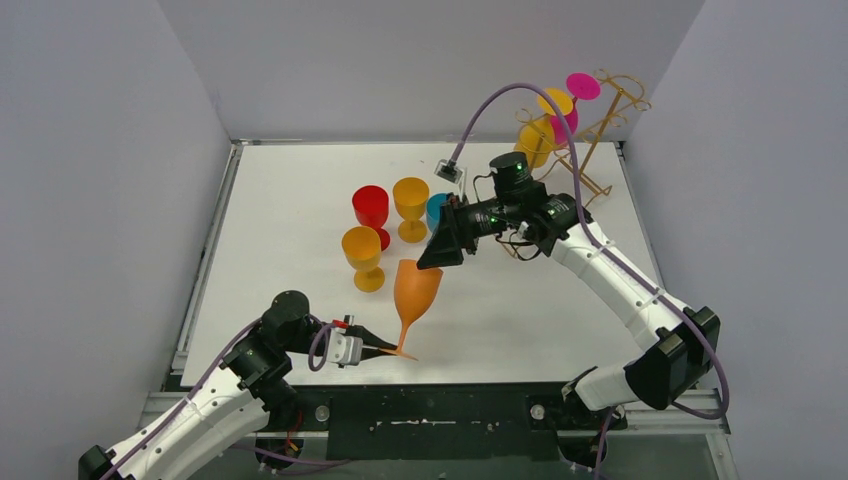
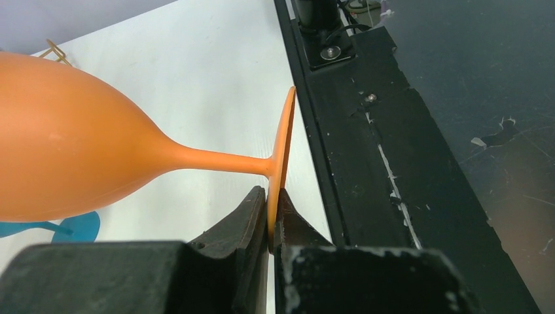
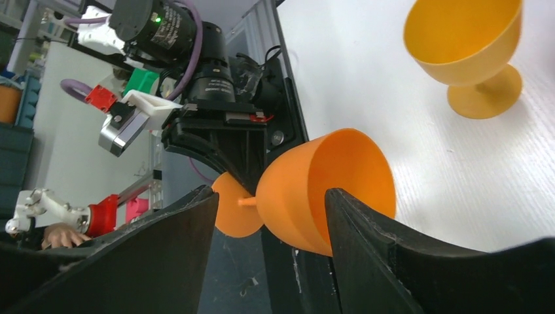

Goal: Take the wine glass off the wine glass rack
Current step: Place the wine glass at the center of the board.

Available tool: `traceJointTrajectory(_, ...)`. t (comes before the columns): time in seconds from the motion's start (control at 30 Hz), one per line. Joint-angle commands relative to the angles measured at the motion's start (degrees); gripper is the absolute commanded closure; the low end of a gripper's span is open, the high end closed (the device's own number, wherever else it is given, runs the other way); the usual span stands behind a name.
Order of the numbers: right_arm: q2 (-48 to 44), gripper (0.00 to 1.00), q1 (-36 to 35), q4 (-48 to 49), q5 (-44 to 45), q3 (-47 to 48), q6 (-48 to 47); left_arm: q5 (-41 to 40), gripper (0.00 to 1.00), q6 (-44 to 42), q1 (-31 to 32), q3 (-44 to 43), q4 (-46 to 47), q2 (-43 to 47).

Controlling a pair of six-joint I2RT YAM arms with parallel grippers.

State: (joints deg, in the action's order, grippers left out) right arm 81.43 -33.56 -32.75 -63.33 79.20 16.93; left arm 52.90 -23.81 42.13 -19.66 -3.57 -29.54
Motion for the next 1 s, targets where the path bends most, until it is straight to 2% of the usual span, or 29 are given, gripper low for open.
traceJointTrajectory(0.0, 0.0, 0.37, 1.0, 0.5, 4.5, 2.8, -1.3, 0.9, 1.0, -2.1, -0.4, -2.7, -0.6, 0.0)
traceJointTrajectory(0.17, 1.5, 0.36, -1.4, 0.0, 4.7, 2.3, -3.0, 0.9, 1.0, -2.2, -0.5, -2.8, -0.7, -0.2)
traceJointTrajectory(0.3, 5.0, 0.42, -4.5, -6.3, 1.4, 4.9, -7.1, 0.5, 1.0, -2.4, -0.7, -2.7, -0.8, 0.1)
traceJointTrajectory(0.57, 3.2, 0.66, -2.5, -5.2, -6.0, 4.5, -7.0, -0.7, 1.0, -2.5, -0.8, -2.6, -1.2, -0.4)
traceJointTrajectory(0.73, 2.6, 0.72, -2.2, -3.6, -9.7, 4.6, -5.4, -0.6, 1.0, -3.4, -0.8, -3.0, -2.6, -1.5)
traceJointTrajectory(0.77, 2.6, 0.83, -2.2, -3.6, -9.8, 4.6, -5.4, -0.6, 1.0, -3.5, -0.8, -2.9, -2.6, -1.6)
traceJointTrajectory(0.8, 2.6, 0.88, -2.2, -3.6, -10.1, 4.5, -5.5, -0.6, 1.0, -3.4, -0.8, -2.9, -2.6, -1.8)
traceJointTrajectory(0.97, 2.7, 1.0, -2.4, -2.5, -10.5, 4.0, -4.9, -1.2, 1.0, -3.9, -0.8, -2.9, -3.4, -2.6)
